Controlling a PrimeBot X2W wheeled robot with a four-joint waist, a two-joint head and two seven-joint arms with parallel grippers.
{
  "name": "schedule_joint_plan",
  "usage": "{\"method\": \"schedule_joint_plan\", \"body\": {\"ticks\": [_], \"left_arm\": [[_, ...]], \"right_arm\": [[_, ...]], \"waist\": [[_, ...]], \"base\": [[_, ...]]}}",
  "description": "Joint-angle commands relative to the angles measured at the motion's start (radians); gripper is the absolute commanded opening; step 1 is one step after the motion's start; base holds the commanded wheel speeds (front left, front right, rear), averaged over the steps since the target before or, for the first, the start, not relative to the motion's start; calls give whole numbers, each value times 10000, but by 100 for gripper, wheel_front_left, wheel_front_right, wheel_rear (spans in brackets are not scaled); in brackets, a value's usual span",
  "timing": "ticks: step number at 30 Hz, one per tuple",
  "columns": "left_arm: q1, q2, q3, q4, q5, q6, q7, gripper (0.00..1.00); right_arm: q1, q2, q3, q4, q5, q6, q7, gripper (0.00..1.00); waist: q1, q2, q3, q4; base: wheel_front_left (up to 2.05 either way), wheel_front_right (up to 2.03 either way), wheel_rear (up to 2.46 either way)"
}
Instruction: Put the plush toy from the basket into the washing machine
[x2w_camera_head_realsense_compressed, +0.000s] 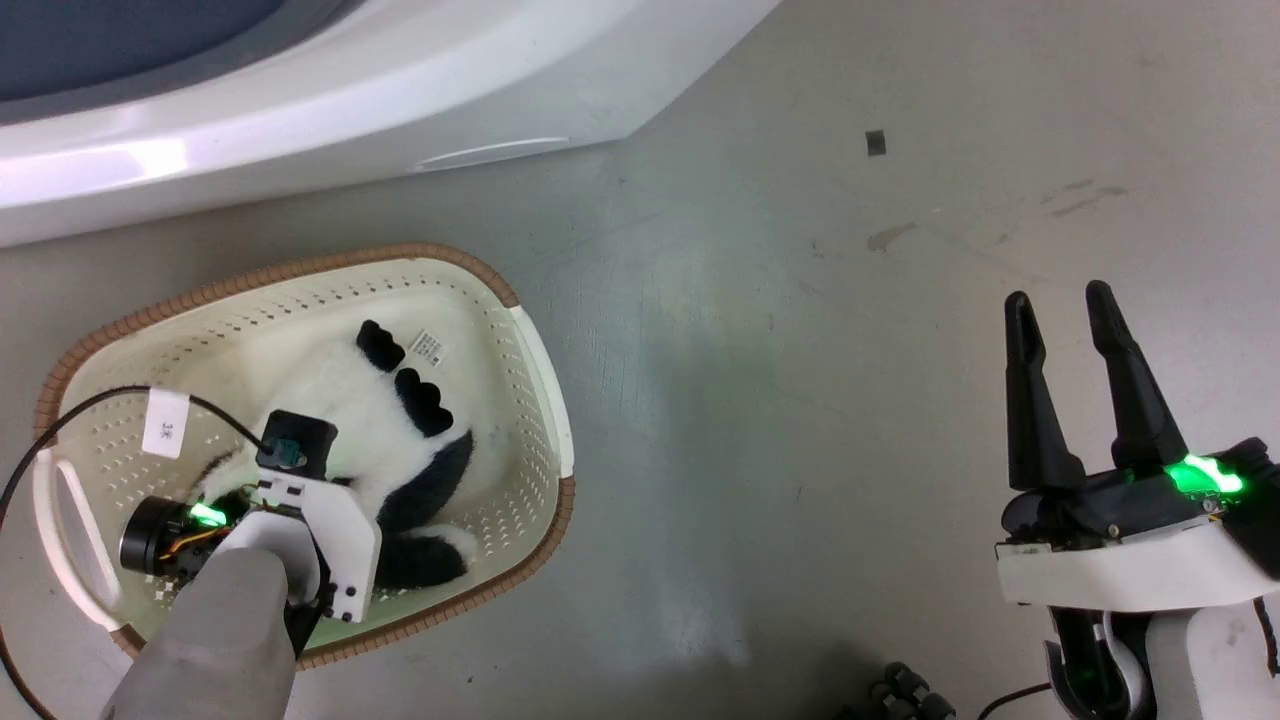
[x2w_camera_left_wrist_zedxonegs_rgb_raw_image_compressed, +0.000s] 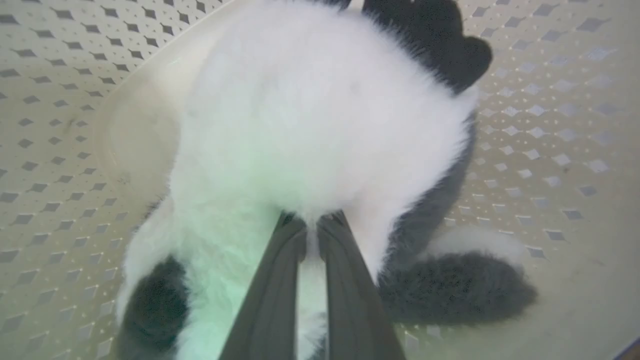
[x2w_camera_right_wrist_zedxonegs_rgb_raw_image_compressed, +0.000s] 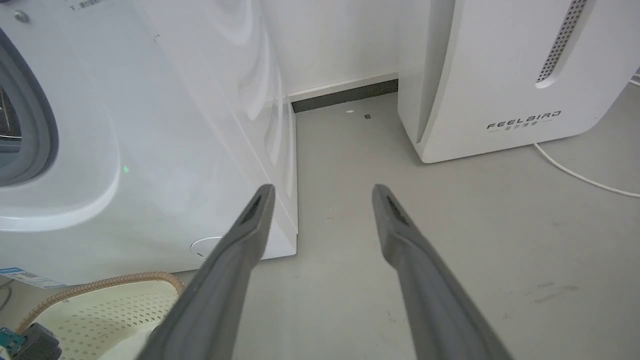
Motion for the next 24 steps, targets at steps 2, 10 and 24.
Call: {"method": "schedule_joint_plan", "body": {"ticks": [2,10,24], "left_arm": [[118,11,-33,28,-73,-41,-184,0],[649,-244,36,-18,-382,-70,-992,0],[2233,-518,359,-2143,-632,-24,-1242,0]], "right_arm": [[-217,11,-12,70,-6,-7,-45,100],[-62,11,-108,347,-115,-7,-45,100],[465,11,-226,628,-516,-7,-45,100]], "waist": [[-1,0,-228,33],[-1,0,-1377,278],[-1,0,-3570,1213]], "base": [[0,0,0],[0,0,0],[0,0,0]]}}
